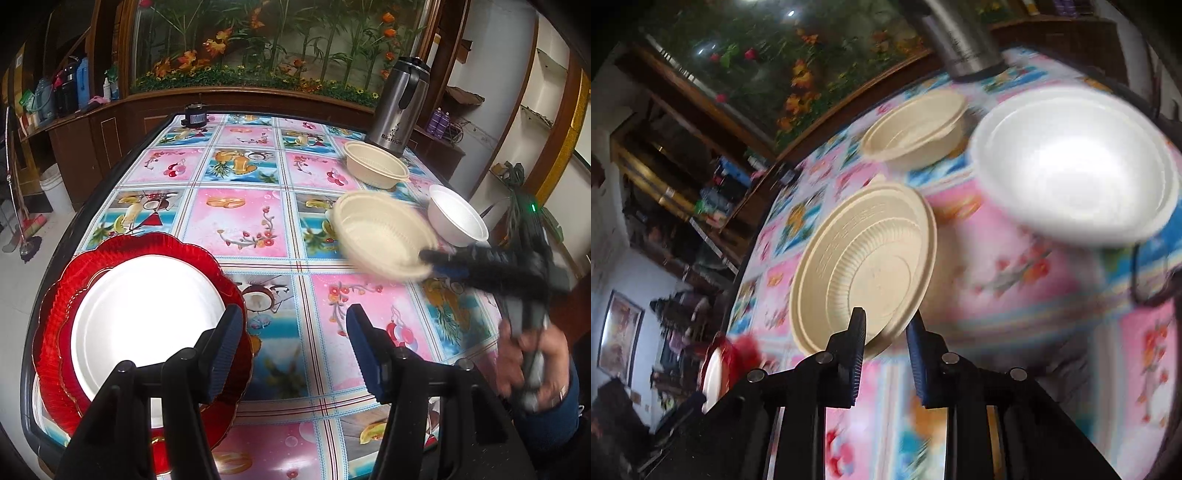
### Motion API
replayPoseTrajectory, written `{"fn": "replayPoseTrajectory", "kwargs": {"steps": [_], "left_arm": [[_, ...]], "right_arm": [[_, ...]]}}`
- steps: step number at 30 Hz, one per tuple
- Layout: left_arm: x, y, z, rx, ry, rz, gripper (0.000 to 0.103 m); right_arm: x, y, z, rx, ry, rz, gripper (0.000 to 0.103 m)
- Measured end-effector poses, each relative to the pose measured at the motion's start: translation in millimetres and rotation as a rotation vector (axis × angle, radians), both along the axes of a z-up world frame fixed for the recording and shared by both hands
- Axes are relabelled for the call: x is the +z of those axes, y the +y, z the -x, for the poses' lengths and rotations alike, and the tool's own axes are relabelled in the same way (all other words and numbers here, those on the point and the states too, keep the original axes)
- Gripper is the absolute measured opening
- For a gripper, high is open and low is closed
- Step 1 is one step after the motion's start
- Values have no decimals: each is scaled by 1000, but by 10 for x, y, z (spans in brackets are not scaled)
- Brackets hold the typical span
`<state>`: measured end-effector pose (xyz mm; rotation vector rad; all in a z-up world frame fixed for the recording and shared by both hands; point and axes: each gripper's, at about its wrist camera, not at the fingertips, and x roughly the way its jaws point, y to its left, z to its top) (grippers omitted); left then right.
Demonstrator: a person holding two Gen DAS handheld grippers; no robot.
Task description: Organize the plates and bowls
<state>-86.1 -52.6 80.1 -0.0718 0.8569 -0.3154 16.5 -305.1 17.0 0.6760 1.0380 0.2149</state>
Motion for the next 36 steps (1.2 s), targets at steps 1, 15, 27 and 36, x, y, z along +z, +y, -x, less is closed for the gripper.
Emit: {"fn": "replayPoseTrajectory", "kwargs": {"steps": [1, 15, 27, 36], "left_arm": [[2, -2, 2, -1, 1, 1, 58], [-23, -170, 42, -62, 40, 60, 62], [-159, -276, -5, -91, 101, 97, 62], [-309, -457, 18, -133, 150, 102, 62]], "right_arm": [[-41, 97, 100, 23, 34, -71, 32], [320, -60, 65, 124, -102, 79, 48], [27, -82, 325, 51, 23, -102, 16], [332, 97, 1105, 163, -77, 18, 49]]}}
